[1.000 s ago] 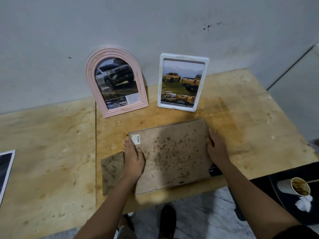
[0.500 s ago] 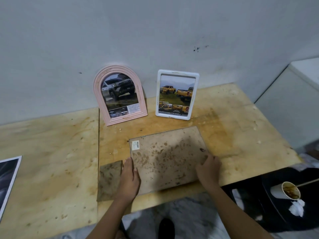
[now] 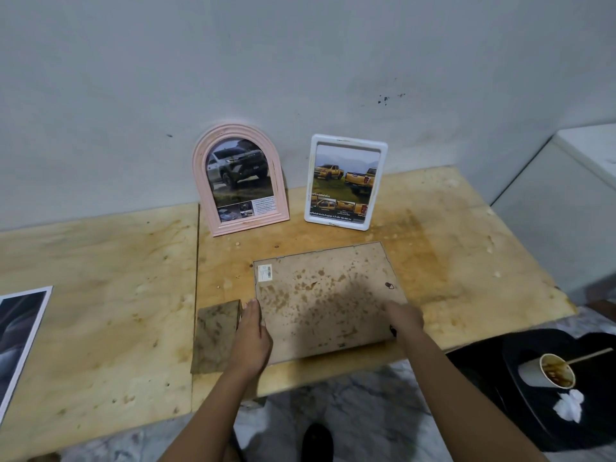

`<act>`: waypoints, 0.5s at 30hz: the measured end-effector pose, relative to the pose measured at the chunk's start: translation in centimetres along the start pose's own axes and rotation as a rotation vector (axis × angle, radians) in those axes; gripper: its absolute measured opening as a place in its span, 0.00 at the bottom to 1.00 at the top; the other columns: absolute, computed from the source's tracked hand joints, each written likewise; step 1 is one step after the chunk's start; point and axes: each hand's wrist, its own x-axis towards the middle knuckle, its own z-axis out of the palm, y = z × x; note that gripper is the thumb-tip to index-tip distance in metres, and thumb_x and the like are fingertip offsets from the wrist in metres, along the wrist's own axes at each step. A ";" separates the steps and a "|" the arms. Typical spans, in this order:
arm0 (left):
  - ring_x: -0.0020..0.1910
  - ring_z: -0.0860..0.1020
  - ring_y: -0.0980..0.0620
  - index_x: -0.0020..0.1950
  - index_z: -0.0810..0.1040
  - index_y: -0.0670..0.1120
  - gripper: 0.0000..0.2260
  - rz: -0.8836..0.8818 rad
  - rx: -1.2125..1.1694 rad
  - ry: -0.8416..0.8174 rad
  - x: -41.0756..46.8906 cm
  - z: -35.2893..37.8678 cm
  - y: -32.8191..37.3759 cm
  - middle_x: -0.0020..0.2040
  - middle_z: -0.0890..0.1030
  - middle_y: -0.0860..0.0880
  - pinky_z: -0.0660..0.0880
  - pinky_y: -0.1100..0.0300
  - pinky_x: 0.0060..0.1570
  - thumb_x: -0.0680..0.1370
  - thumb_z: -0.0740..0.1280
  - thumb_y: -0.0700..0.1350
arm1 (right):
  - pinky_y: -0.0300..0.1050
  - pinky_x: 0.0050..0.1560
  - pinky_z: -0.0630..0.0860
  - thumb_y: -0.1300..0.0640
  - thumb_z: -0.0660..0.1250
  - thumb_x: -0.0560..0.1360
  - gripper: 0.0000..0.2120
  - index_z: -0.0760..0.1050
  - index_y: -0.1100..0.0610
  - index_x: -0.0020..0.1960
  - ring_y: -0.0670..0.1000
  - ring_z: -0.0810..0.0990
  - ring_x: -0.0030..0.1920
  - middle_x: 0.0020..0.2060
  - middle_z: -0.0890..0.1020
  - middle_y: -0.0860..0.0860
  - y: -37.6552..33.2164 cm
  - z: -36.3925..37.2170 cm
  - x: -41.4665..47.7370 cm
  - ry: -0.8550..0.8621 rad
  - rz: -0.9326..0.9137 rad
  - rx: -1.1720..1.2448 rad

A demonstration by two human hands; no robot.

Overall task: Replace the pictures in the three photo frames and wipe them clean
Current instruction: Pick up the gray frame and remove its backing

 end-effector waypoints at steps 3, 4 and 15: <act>0.77 0.49 0.51 0.77 0.49 0.42 0.25 0.015 0.008 -0.019 0.1 -0.1 -0.3 0.78 0.52 0.46 0.49 0.59 0.73 0.82 0.53 0.40 | 0.48 0.39 0.71 0.58 0.69 0.71 0.22 0.70 0.63 0.62 0.58 0.75 0.48 0.54 0.76 0.59 -0.1 -0.1 0.1 -0.006 0.025 0.086; 0.77 0.50 0.51 0.77 0.49 0.42 0.25 0.016 0.013 -0.021 0.1 -0.2 -0.3 0.78 0.52 0.46 0.49 0.59 0.73 0.82 0.53 0.41 | 0.49 0.41 0.72 0.58 0.68 0.72 0.22 0.70 0.64 0.63 0.59 0.75 0.50 0.55 0.76 0.59 -0.2 -0.2 0.1 -0.013 0.019 0.097; 0.77 0.49 0.51 0.77 0.48 0.41 0.24 0.006 0.060 -0.033 -0.1 -0.6 0.2 0.78 0.50 0.45 0.49 0.59 0.73 0.83 0.51 0.42 | 0.53 0.54 0.73 0.60 0.69 0.73 0.25 0.66 0.64 0.66 0.60 0.72 0.60 0.57 0.73 0.57 -1.0 -0.4 0.0 -0.127 0.061 0.291</act>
